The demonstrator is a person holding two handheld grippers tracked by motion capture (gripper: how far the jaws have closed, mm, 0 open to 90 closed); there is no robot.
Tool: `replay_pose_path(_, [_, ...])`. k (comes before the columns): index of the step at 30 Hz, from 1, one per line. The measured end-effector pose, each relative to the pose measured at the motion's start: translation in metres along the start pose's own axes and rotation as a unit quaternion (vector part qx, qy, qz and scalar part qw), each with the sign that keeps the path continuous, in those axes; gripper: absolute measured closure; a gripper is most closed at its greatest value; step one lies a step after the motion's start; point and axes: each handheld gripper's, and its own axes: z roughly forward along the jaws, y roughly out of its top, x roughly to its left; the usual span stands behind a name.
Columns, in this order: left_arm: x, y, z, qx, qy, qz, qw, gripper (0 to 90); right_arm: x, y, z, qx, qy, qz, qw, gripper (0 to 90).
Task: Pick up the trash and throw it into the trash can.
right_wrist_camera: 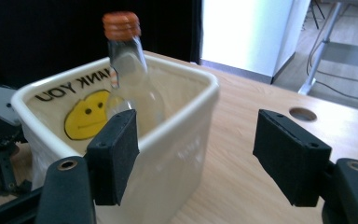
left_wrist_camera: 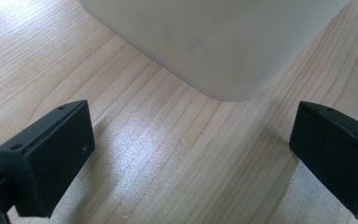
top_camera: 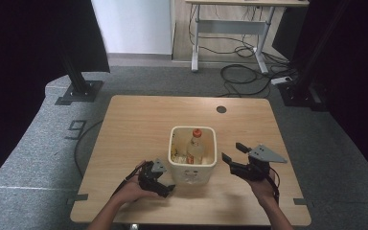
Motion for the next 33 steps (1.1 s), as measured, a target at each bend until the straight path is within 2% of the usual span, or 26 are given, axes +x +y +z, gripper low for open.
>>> replay_pose_path(6, [0.0, 0.0, 0.0, 0.0, 0.0, 0.0, 1.0, 0.0, -0.014, -0.018, -0.012, 0.008, -0.014, 0.02, 0.9997, 30.8])
replay_pose_path(15, [0.0, 0.0, 0.0, -0.001, 0.0, 0.0, 1.0, 0.0, -0.03, -0.043, -0.026, 0.032, -0.03, 0.035, 0.9984, 31.4])
replay_pose_path(21, [0.0, 0.0, 0.0, -0.001, 0.0, 0.0, 1.0, 0.0, -0.037, -0.058, -0.028, 0.05, -0.037, 0.046, 0.997, 31.6])
replay_pose_path(33, [0.0, 0.0, 0.0, -0.001, 0.0, 0.001, 1.0, 0.0, -0.048, -0.071, -0.026, 0.066, -0.046, 0.068, 0.9944, 31.9])
